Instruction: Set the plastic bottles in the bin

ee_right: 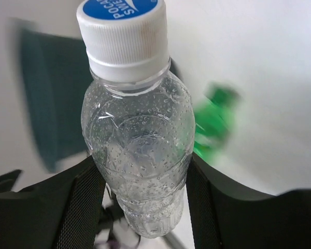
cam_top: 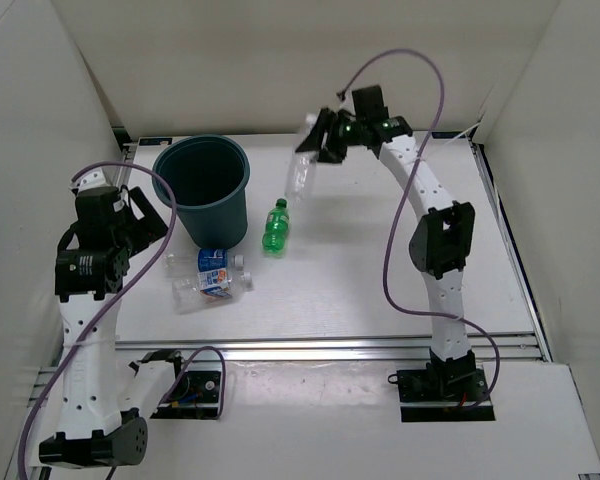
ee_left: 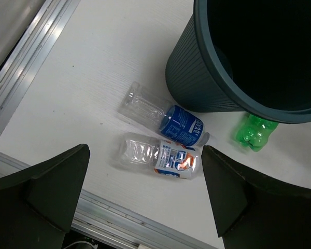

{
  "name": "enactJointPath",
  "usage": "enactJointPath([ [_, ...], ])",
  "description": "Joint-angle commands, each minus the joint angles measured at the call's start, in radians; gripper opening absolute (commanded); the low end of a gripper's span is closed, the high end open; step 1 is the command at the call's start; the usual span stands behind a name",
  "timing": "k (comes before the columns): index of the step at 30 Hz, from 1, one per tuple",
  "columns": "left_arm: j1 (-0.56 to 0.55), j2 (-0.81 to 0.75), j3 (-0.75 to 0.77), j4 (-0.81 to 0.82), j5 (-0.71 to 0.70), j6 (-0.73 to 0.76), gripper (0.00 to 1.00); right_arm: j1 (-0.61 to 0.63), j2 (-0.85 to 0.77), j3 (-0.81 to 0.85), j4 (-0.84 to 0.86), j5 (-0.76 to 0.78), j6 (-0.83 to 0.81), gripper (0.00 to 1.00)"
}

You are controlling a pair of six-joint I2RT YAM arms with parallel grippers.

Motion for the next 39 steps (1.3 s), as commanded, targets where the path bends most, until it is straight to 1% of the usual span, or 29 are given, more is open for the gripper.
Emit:
enactJointPath([
  [1,-0.006,-0.005,-0.01,0.029,0.022,0.005,1.0,0.079,-0.139,0.164,0.226,0.054,0.072,0.36],
  [3,-0.006,0.006,-0.01,0.038,0.082,0.005,1.0,0.111,-0.151,0.175,0.318,0.138,0.119,0.35],
  [4,-0.006,0.016,-0.01,0.038,0.119,0.005,1.0,0.131,-0.16,0.175,0.413,0.159,0.141,0.35],
  [5,-0.006,0.017,-0.019,0.038,0.139,0.017,1.0,0.142,-0.16,0.175,0.458,0.176,0.141,0.35],
  [6,-0.006,0.026,-0.019,0.038,0.159,0.017,1.0,0.154,-0.134,0.227,0.519,0.207,0.141,0.35],
  [9,-0.006,0.047,0.005,0.019,0.203,0.039,1.0,0.197,-0.065,0.293,0.601,0.25,0.141,0.35],
  [10,-0.006,0.056,0.006,0.019,0.217,0.051,1.0,0.219,-0.065,0.284,0.657,0.268,0.141,0.35],
  [12,-0.006,0.056,0.029,0.007,0.217,0.066,1.0,0.24,-0.035,0.275,0.706,0.317,0.121,0.35],
  [15,-0.04,0.086,0.055,-0.034,0.204,0.077,1.0,0.291,0.021,0.312,0.773,0.339,0.051,0.45],
  [16,-0.049,0.101,0.079,-0.034,0.203,0.077,1.0,0.318,0.03,0.312,0.773,0.339,0.019,0.51],
  [17,-0.058,0.113,0.088,-0.034,0.203,0.086,1.0,0.331,0.03,0.312,0.773,0.35,-0.049,0.52],
  [18,-0.077,0.113,0.108,-0.043,0.191,0.086,1.0,0.349,0.03,0.3,0.773,0.35,-0.077,0.54],
  [20,-0.092,0.122,0.119,-0.044,0.159,0.095,1.0,0.358,0.039,0.299,0.713,0.307,-0.132,0.67],
  [21,-0.106,0.122,0.134,-0.044,0.147,0.095,1.0,0.358,0.039,0.299,0.687,0.293,-0.132,0.79],
  [22,-0.106,0.122,0.145,-0.034,0.138,0.095,1.0,0.358,0.021,0.299,0.662,0.279,-0.149,0.93],
  [23,-0.118,0.122,0.145,-0.034,0.137,0.106,1.0,0.358,0.003,0.299,0.606,0.279,-0.167,1.0],
  [24,-0.129,0.122,0.145,-0.034,0.122,0.106,1.0,0.358,-0.052,0.29,0.58,0.279,-0.207,1.0],
  [25,-0.129,0.122,0.145,-0.025,0.113,0.106,1.0,0.358,-0.089,0.246,0.554,0.351,-0.23,1.0],
  [26,-0.129,0.122,0.145,-0.025,0.113,0.106,1.0,0.349,-0.125,0.218,0.515,0.382,-0.242,1.0],
  [27,-0.138,0.109,0.145,-0.025,0.101,0.106,1.0,0.313,-0.184,0.195,0.494,0.402,-0.243,1.0],
  [28,-0.138,0.109,0.145,-0.025,0.081,0.106,1.0,0.285,-0.208,0.174,0.469,0.402,-0.214,1.0],
  [29,-0.138,0.08,0.13,-0.025,0.067,0.096,1.0,0.254,-0.224,0.137,0.44,0.402,-0.15,1.0],
  [30,-0.138,0.069,0.121,-0.025,0.056,0.085,1.0,0.195,-0.247,0.117,0.376,0.388,-0.12,1.0],
  [32,-0.138,0.05,0.105,-0.016,0.047,0.075,1.0,0.123,-0.248,0.063,0.316,0.338,-0.065,1.0],
  [33,-0.138,0.035,0.09,-0.016,0.047,0.075,1.0,0.107,-0.248,-0.002,0.276,0.306,-0.065,1.0],
  [34,-0.138,0.035,0.09,-0.016,0.047,0.075,1.0,0.093,-0.248,-0.032,0.26,0.272,-0.055,1.0],
  [35,-0.138,0.024,0.081,-0.016,0.059,0.075,1.0,0.073,-0.235,-0.058,0.26,0.184,-0.055,1.0],
  [38,-0.138,0.014,0.07,0.005,0.071,0.054,1.0,0.059,-0.131,-0.06,0.196,0.072,-0.032,1.0],
  [39,-0.138,0.004,0.044,0.006,0.085,0.042,1.0,0.059,-0.064,-0.047,0.185,0.036,-0.032,1.0],
])
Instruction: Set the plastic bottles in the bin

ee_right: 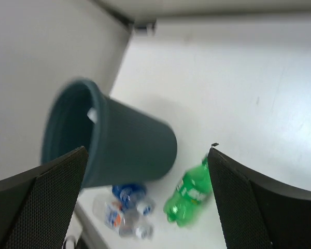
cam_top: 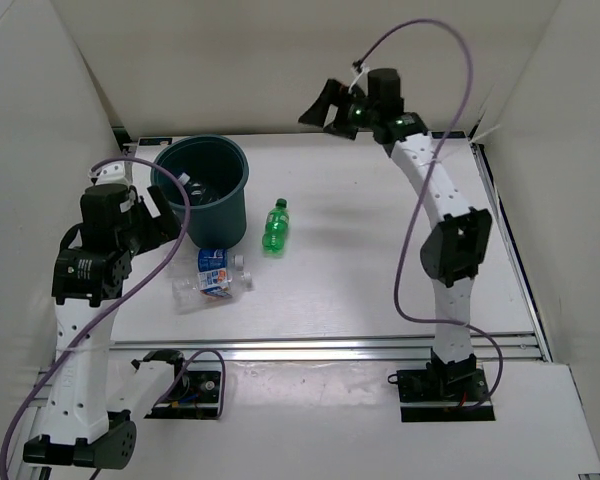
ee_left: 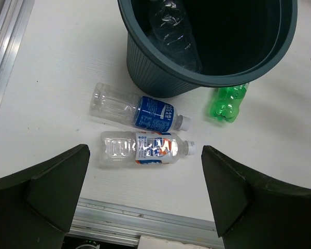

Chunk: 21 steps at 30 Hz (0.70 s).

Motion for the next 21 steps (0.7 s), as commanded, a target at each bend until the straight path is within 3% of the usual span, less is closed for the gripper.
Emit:
enactJointPath([
  [1,-0.005,-0.017,-0.044,0.036,0.009,-0.046,1.0,0.053,0.183,-0.014,-0.161,-0.223,0.038,1.0],
  [5,-0.005,-0.027,-0.075,0.056,-0.017,-0.07,1.0,0.053,0.297,-0.015,-0.183,-0.258,0.06,1.0],
  [11,-0.005,-0.027,-0.125,0.047,-0.04,-0.081,1.0,0.062,0.354,-0.093,-0.183,-0.297,0.06,1.0],
  [21,-0.005,-0.007,-0.15,0.004,-0.049,-0.145,1.0,0.091,0.48,-0.084,-0.141,-0.386,0.08,1.0],
])
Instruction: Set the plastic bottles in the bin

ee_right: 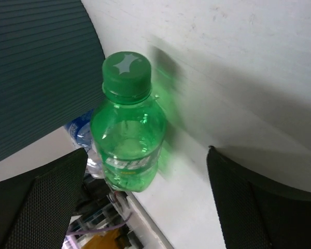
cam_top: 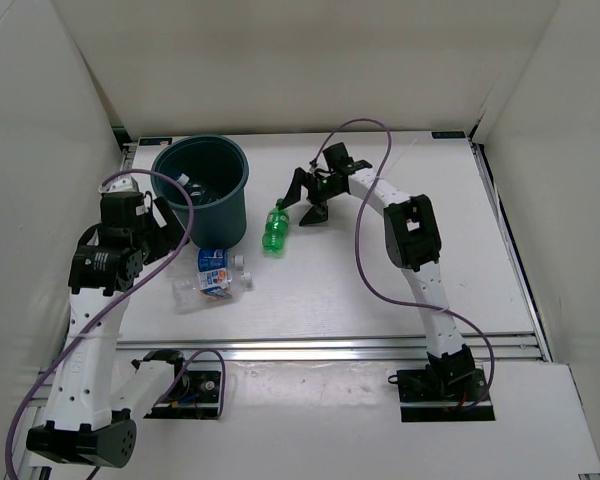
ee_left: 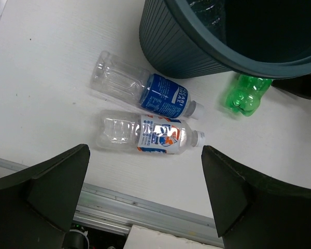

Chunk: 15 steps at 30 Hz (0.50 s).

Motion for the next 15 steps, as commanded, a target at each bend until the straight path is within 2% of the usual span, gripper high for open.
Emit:
enactJointPath([
  [1,-0.005,0.001,0.01,-0.014,-0.017,-0.026,1.0,0.019,0.059,0.027,0.047,-0.065,0.032,1.0],
  [11,-0.005,0.046,0.1,-0.095,-0.089,-0.003,1.0,0.059,0.164,0.099,0.137,-0.144,0.103,1.0],
  [12,-0.005,0.046,0.1,-0.107,-0.089,-0.003,1.0,0.059,0.164,0.078,0.137,-0.144,0.103,0.91],
  [15,-0.005,0.046,0.1,-0.116,-0.089,-0.003,1.0,0.059,0.141,0.042,0.137,-0.135,0.091,0.74],
])
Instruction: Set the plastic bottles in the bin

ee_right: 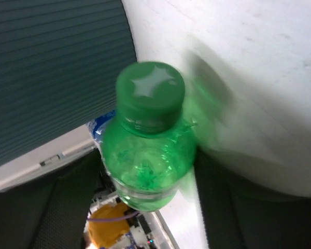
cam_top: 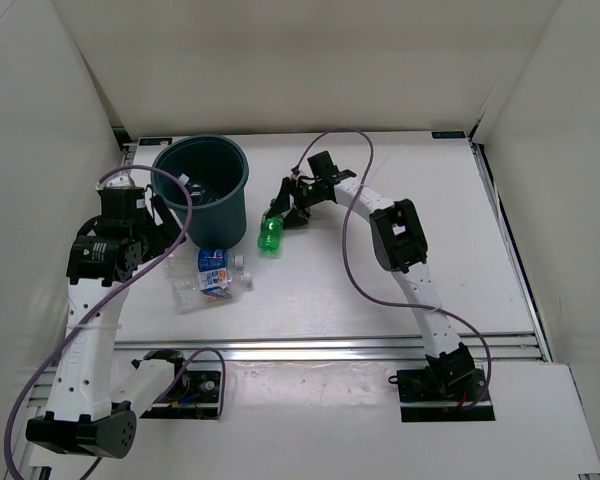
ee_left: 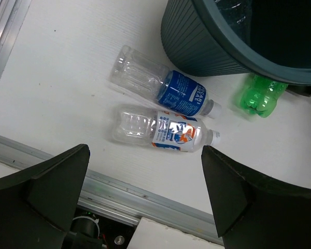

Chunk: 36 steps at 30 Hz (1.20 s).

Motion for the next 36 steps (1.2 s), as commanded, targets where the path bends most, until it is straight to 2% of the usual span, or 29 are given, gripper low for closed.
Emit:
enactJointPath([
  [1,-0.005,-0.019,0.03,-0.032,-0.036,0.01,1.0,-0.006,-0.006,-0.065,-0.018,0.025,-0.028,0.57],
  [3,-0.005,-0.029,0.021,-0.032,-0.048,0.01,1.0,-0.015,-0.075,-0.102,-0.045,0.059,-0.055,0.45],
  [7,-0.005,-0.056,0.012,0.006,-0.077,-0.001,1.0,-0.034,-0.222,-0.116,-0.136,0.109,-0.178,0.37],
  [12,-0.005,-0.082,-0.002,0.043,-0.097,-0.03,1.0,-0.052,-0.479,-0.061,-0.188,0.226,-0.2,0.32],
  [18,-0.005,-0.147,-0.089,0.096,-0.106,-0.021,1.0,-0.041,-0.538,0.213,0.035,0.387,-0.04,0.29],
  [24,-0.005,-0.119,-0.048,0.049,-0.022,0.049,1.0,0.026,-0.48,0.295,0.275,0.488,0.042,0.29],
  [29,-0.005,-0.08,0.056,0.001,0.003,0.123,1.0,0.126,-0.379,0.346,0.415,0.542,0.043,0.35],
  [33,-0.005,-0.035,0.159,-0.009,0.003,0.181,1.0,0.161,-0.311,0.364,0.406,0.505,0.044,0.45],
  [35,-0.005,-0.015,0.187,-0.009,0.003,0.192,1.0,0.17,-0.311,0.344,0.352,0.458,0.044,0.62],
  [36,-0.005,-0.001,0.198,0.0,0.003,0.192,1.0,0.17,-0.311,0.344,0.314,0.423,0.009,0.75],
])
